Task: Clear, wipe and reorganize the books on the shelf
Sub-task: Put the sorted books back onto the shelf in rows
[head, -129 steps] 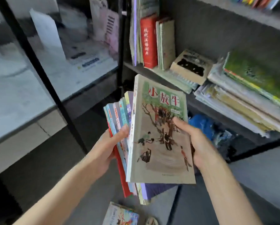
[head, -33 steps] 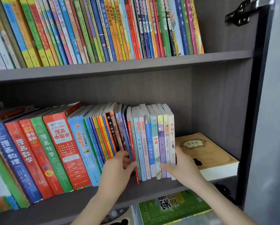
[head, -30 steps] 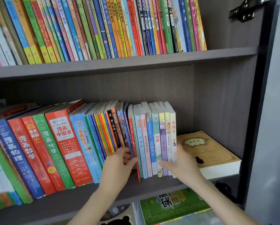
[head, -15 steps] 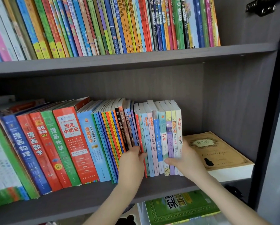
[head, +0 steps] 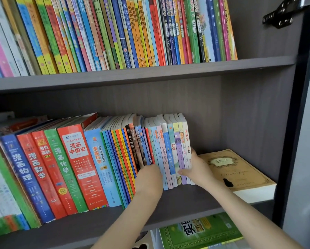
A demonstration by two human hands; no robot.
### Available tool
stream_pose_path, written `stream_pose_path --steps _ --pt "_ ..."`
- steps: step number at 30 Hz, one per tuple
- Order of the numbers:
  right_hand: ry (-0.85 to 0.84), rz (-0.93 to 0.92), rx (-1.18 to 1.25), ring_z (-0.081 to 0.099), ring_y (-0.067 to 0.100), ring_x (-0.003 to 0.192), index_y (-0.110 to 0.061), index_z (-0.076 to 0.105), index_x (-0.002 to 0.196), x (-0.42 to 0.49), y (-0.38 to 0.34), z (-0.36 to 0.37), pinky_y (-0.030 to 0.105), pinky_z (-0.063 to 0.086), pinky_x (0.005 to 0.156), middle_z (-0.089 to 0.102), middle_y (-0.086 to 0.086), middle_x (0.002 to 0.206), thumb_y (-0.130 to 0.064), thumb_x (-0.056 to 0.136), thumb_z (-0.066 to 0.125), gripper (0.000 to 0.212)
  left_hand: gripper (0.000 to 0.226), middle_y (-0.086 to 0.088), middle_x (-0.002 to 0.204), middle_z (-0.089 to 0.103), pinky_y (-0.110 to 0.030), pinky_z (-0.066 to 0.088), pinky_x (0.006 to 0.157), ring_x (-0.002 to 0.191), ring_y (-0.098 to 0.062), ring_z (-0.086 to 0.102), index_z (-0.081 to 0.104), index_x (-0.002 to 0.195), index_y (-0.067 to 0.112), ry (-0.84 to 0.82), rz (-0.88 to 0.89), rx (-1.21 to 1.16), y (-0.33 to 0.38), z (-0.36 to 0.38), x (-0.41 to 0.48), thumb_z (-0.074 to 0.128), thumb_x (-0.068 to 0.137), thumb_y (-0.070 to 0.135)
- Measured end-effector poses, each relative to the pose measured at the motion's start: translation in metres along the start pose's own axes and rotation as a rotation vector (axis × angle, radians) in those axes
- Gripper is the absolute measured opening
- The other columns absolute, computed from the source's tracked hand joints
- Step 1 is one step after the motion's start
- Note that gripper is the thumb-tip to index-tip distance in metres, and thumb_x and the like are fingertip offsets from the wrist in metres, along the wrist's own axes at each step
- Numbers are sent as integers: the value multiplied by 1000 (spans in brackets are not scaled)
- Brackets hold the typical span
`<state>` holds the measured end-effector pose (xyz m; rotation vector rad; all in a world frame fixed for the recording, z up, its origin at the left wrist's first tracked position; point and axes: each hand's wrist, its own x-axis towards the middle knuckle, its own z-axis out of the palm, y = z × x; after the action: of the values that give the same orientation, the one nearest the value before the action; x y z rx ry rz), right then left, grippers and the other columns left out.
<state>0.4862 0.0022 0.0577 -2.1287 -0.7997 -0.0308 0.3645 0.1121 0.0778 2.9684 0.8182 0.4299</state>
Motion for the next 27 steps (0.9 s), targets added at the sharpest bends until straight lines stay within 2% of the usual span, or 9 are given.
stream_pose_path --steps 4,7,8,11,14,19,23,25,27 --pt "-40 -35 -16 53 17 124 -20 34 143 2 2 -6 30 50 93 53 -1 138 -13 84 70 69 28 -6 94 65 -27 54 72 85 -19 65 61 99 8 -63 23 23 -4 -3 0 45 101 31" --pt "-42 -43 -14 54 17 122 -21 37 142 2 3 -7 31 52 92 54 -1 138 -14 85 69 66 16 2 70 50 -26 55 72 73 -16 57 62 92 11 -55 25 54 -1 2 6 50 99 18" --pt "-38 -44 -17 55 16 122 -21 38 142 3 5 -6 31 52 92 55 -1 137 -15 85 70 66 13 3 69 49 -26 55 73 74 -16 57 63 94 10 -44 27 70 1 5 9 51 98 11" --pt "-18 -62 -10 56 16 121 -19 41 140 4 9 -4 29 52 91 56 -1 136 -16 85 70 63 16 -4 97 65 -26 53 75 92 -18 66 64 104 9 -33 27 118 6 9 13 50 97 4" --pt "2 -73 13 56 15 120 -20 42 139 6 14 -1 28 52 91 57 -1 135 -16 84 71 62 25 -7 113 64 -27 53 80 102 -21 64 61 114 8 -39 18 117 7 14 22 47 96 -1" --pt "56 -65 -35 58 17 118 -18 45 137 10 15 1 29 52 89 58 0 134 -18 84 71 59 18 -6 106 64 -27 53 77 99 -21 64 62 107 8 -19 11 87 10 11 24 47 98 3" --pt "96 -56 -208 63 19 107 -17 50 130 3 16 6 25 53 74 61 2 129 -30 88 66 47 15 0 78 57 -28 56 77 87 -19 65 64 95 8 -36 9 19 4 10 11 50 96 3" --pt "115 -23 -265 65 19 101 -18 51 127 -1 17 11 28 56 73 63 2 124 -36 88 64 45 18 -6 87 64 -24 52 68 87 -22 66 65 98 3 -48 15 -22 5 7 0 51 98 14" --pt "154 -1 -271 66 18 97 -19 48 128 -6 16 13 30 57 71 64 0 121 -44 87 64 51 32 -11 86 64 -24 47 62 85 -23 67 64 94 1 -62 33 -59 6 2 -11 47 100 28"
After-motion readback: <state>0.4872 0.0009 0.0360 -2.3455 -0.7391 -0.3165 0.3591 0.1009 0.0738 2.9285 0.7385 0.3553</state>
